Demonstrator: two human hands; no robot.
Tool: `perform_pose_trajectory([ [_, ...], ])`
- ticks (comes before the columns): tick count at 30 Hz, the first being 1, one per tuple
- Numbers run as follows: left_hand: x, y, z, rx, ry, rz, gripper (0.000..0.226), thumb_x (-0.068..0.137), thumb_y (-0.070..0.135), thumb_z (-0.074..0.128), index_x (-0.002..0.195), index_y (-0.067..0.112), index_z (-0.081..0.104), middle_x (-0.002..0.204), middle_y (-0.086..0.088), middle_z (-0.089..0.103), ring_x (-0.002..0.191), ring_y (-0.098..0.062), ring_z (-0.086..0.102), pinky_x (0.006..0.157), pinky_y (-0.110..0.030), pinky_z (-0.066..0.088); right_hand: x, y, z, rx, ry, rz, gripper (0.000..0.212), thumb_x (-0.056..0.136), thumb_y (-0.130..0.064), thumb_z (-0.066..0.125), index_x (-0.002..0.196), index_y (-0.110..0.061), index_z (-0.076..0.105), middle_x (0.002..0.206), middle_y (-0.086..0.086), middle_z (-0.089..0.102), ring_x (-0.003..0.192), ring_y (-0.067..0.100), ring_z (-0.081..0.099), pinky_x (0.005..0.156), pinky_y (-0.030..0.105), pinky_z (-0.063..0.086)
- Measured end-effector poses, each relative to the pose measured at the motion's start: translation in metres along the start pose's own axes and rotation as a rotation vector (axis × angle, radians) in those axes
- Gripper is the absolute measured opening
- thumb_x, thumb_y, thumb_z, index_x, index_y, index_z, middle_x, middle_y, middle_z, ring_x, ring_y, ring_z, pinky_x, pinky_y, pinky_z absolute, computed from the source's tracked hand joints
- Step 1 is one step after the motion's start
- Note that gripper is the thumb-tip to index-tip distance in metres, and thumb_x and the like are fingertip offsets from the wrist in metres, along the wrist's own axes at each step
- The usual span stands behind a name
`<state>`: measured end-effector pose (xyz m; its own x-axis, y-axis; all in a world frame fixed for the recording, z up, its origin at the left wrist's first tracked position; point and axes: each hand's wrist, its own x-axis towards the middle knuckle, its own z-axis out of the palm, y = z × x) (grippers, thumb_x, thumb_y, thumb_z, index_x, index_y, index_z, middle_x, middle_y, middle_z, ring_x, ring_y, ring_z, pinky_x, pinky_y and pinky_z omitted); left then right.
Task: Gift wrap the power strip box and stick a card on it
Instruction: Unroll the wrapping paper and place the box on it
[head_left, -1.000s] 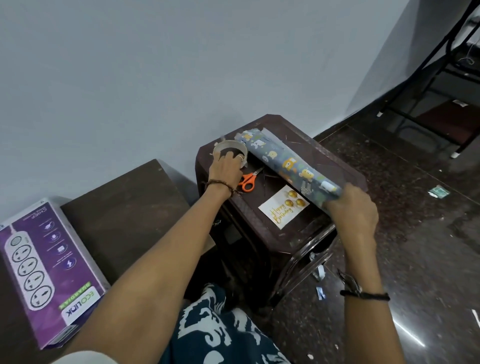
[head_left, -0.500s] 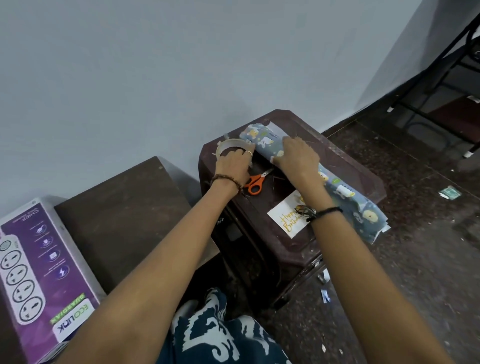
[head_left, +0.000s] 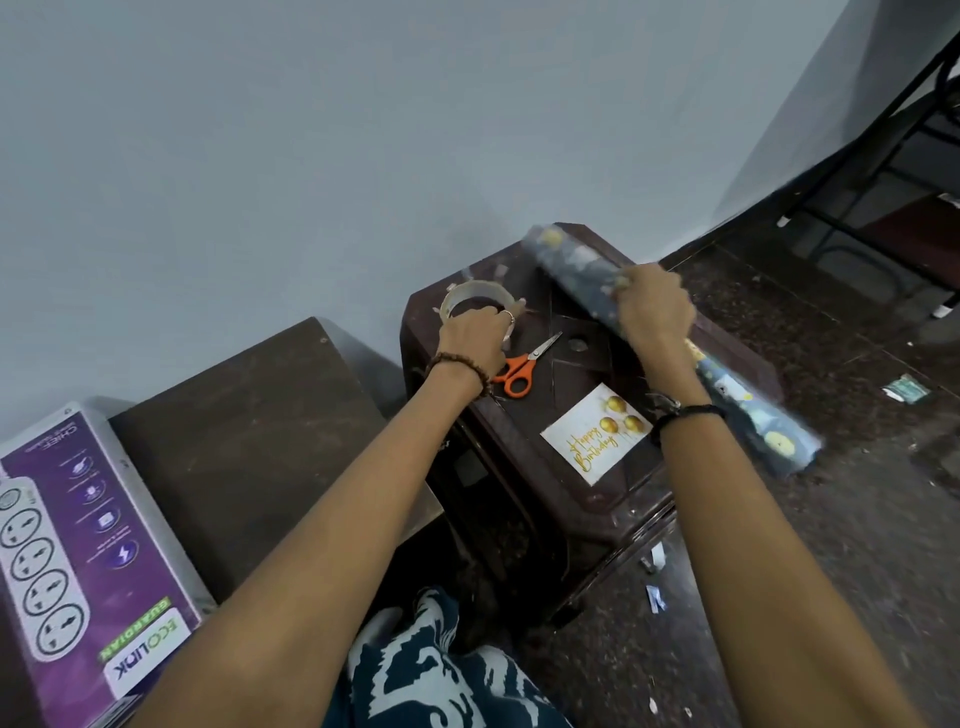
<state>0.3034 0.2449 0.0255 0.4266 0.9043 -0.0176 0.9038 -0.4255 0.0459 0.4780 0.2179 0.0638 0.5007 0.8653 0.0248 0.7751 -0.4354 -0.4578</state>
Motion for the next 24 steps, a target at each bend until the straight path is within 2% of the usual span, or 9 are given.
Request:
perform_pose_trajectory([
  [6, 0.004, 0.0, 0.002, -0.048, -0.041, 0.015, 0.075, 0.085, -0.002, 0.047, 0.148, 0.028, 0.018, 0.122, -0.008, 0.057, 0.108, -0.027, 0.057, 0.096, -0.048, 0.043, 0.004, 0.011, -0.023, 0.093, -0.019, 0.004, 0.012, 0.089, -0.026, 0.054, 0.079, -0.021, 0.059, 0.103, 0.018, 0.063, 0.098, 0.04, 0.057, 0.074, 0.036, 0.037],
  [9, 0.005, -0.003, -0.001, -0.205, -0.09, -0.027, 0.08, 0.083, -0.001, 0.051, 0.149, 0.021, 0.011, 0.141, -0.012, 0.04, 0.121, -0.032, 0.049, 0.105, -0.054, 0.033, -0.01, -0.002, -0.03, 0.117, 0.027, -0.051, 0.014, 0.091, -0.025, 0.052, 0.079, -0.021, 0.06, 0.095, 0.014, 0.063, 0.094, 0.038, 0.057, 0.072, 0.036, 0.038],
  [12, -0.001, -0.007, -0.01, -0.254, 0.025, -0.044, 0.06, 0.088, 0.015, 0.053, 0.143, 0.014, 0.029, 0.137, -0.015, 0.037, 0.126, -0.031, 0.039, 0.109, -0.049, 0.029, -0.036, -0.022, -0.043, 0.13, 0.105, -0.096, 0.015, 0.091, -0.022, 0.049, 0.079, -0.018, 0.058, 0.082, 0.008, 0.058, 0.085, 0.035, 0.056, 0.066, 0.033, 0.033],
  [13, -0.009, -0.007, -0.019, -0.403, 0.106, -0.062, 0.052, 0.089, 0.017, 0.054, 0.138, 0.012, 0.039, 0.132, -0.013, 0.041, 0.121, -0.026, 0.044, 0.105, -0.041, 0.035, -0.047, -0.03, -0.048, 0.132, 0.138, -0.113, 0.016, 0.091, -0.02, 0.047, 0.081, -0.016, 0.059, 0.081, 0.007, 0.057, 0.083, 0.034, 0.056, 0.065, 0.032, 0.032],
  [15, -0.038, -0.005, -0.042, -1.033, 0.22, -0.173, 0.033, 0.09, 0.013, 0.055, 0.122, 0.007, 0.054, 0.115, -0.007, 0.055, 0.098, -0.004, 0.056, 0.085, -0.02, 0.046, -0.073, -0.051, -0.059, 0.124, 0.174, -0.161, 0.019, 0.091, -0.017, 0.043, 0.088, -0.014, 0.062, 0.079, 0.008, 0.055, 0.083, 0.035, 0.056, 0.063, 0.032, 0.032],
  [17, -0.078, -0.002, -0.064, -1.667, 0.214, -0.298, 0.019, 0.094, 0.021, 0.051, 0.11, 0.015, 0.057, 0.096, 0.002, 0.064, 0.075, 0.004, 0.062, 0.066, -0.016, 0.05, -0.106, -0.078, -0.064, 0.127, 0.154, -0.238, 0.021, 0.091, -0.014, 0.041, 0.095, -0.016, 0.062, 0.083, 0.01, 0.057, 0.088, 0.035, 0.056, 0.063, 0.033, 0.032],
  [18, -0.096, -0.005, -0.067, -1.836, 0.181, -0.336, 0.02, 0.094, 0.032, 0.049, 0.108, 0.021, 0.058, 0.092, 0.004, 0.066, 0.074, 0.001, 0.065, 0.067, -0.021, 0.052, -0.126, -0.094, -0.062, 0.128, 0.126, -0.286, 0.023, 0.091, -0.013, 0.041, 0.1, -0.017, 0.062, 0.09, 0.011, 0.06, 0.093, 0.035, 0.056, 0.064, 0.034, 0.032],
  [21, -0.143, -0.027, -0.054, -2.143, 0.221, -0.337, 0.055, 0.082, 0.051, 0.059, 0.124, 0.016, 0.053, 0.107, -0.003, 0.065, 0.098, -0.019, 0.062, 0.087, -0.036, 0.048, -0.195, -0.14, -0.04, 0.167, -0.013, -0.469, 0.033, 0.095, -0.015, 0.038, 0.122, -0.018, 0.055, 0.114, 0.008, 0.063, 0.107, 0.029, 0.056, 0.083, 0.036, 0.039],
  [24, -0.191, -0.067, -0.036, -2.226, 0.448, -0.424, 0.048, 0.073, 0.044, 0.066, 0.11, 0.014, 0.057, 0.099, -0.006, 0.061, 0.098, -0.02, 0.056, 0.091, -0.034, 0.042, -0.254, -0.169, -0.006, 0.17, -0.279, -0.597, 0.037, 0.097, -0.015, 0.037, 0.133, -0.011, 0.044, 0.13, 0.01, 0.054, 0.119, 0.026, 0.049, 0.1, 0.034, 0.034],
])
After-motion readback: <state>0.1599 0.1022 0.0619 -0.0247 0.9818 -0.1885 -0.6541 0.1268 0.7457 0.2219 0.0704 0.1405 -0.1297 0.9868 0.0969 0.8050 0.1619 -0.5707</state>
